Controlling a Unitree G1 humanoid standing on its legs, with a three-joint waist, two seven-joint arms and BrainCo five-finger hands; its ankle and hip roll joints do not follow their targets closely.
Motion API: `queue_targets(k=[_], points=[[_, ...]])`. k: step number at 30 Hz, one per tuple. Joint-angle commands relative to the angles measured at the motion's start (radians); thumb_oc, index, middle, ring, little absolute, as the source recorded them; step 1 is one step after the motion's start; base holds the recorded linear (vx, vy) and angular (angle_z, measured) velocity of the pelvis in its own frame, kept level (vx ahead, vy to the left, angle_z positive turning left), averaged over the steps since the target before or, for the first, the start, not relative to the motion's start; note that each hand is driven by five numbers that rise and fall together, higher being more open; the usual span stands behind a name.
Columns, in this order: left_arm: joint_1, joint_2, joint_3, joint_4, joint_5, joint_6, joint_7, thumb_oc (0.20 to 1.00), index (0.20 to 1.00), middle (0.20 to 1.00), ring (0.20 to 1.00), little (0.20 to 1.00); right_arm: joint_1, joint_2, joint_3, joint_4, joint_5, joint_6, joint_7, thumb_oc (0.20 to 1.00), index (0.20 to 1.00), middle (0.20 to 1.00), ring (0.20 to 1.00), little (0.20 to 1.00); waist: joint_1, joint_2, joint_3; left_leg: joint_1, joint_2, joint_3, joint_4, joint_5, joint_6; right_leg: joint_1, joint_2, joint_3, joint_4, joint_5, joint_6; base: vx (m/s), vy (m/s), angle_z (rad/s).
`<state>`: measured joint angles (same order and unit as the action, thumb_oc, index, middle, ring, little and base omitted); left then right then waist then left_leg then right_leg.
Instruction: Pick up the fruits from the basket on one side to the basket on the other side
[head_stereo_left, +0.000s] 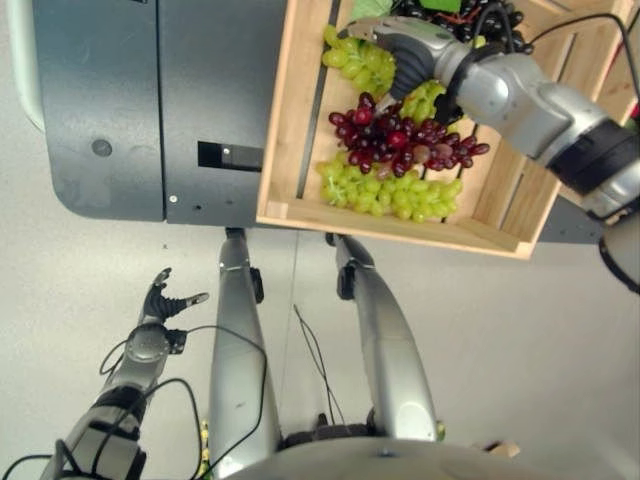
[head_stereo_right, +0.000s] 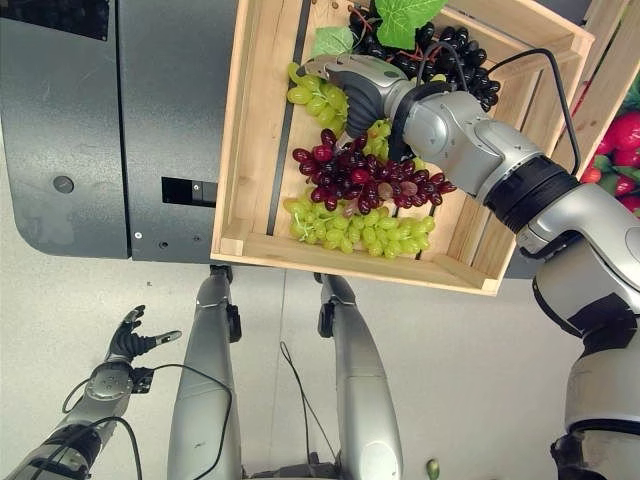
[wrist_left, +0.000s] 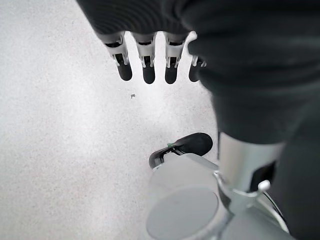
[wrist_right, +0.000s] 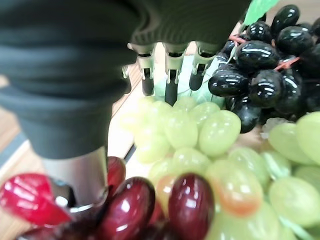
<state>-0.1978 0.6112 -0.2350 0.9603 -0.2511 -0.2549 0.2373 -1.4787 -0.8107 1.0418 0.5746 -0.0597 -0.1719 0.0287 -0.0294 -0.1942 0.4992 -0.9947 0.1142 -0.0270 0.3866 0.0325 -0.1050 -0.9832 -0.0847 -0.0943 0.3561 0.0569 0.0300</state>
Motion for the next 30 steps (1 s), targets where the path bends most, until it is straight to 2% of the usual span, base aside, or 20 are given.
queue_targets(k=[1,14,23,30], points=[[0.067,-0.019,0.03,-0.027,0.0,-0.008,0.015,1.0,1.0,1.0,1.0,1.0,0.064,-0.035,0.069,0.069,-0.064,0.027,0.004,1.0,1.0,1.0,1.0,1.0,0.017,0.039,0.021,-0.054,-0.01,-0.024,0.085,-0.038,0.016,0.0,-0.014,0.044,0.11,-0.105,0.073,0.0,0.0,0.0],[0.06,0.001,0.035,-0.037,-0.008,-0.004,0.026,1.0,1.0,1.0,1.0,1.0,0.086,-0.013,0.029,0.041,-0.072,0.028,-0.007,1.0,1.0,1.0,1.0,1.0,0.016,0.051,0.021,-0.122,-0.005,-0.035,0.167,-0.073,0.019,-0.083,-0.014,0.057,0.206,-0.142,0.061,0.01,-0.007,0.02],[0.061,0.006,0.035,-0.047,-0.003,-0.005,0.032,1.0,1.0,1.0,1.0,1.0,0.06,-0.048,0.012,0.102,-0.081,0.036,-0.041,1.0,1.0,1.0,1.0,1.0,0.016,0.063,0.021,-0.129,-0.005,-0.039,0.156,-0.064,0.014,-0.1,-0.018,0.055,0.218,-0.147,0.058,0.0,-0.004,0.01],[0.059,0.003,0.047,-0.041,0.0,-0.004,0.039,1.0,1.0,1.0,1.0,1.0,0.098,-0.087,-0.014,0.072,-0.077,0.037,-0.041,1.0,1.0,1.0,1.0,1.0,0.008,0.057,0.021,-0.124,-0.004,-0.037,0.155,-0.064,0.013,-0.093,-0.018,0.056,0.211,-0.146,0.059,0.0,0.0,0.0]])
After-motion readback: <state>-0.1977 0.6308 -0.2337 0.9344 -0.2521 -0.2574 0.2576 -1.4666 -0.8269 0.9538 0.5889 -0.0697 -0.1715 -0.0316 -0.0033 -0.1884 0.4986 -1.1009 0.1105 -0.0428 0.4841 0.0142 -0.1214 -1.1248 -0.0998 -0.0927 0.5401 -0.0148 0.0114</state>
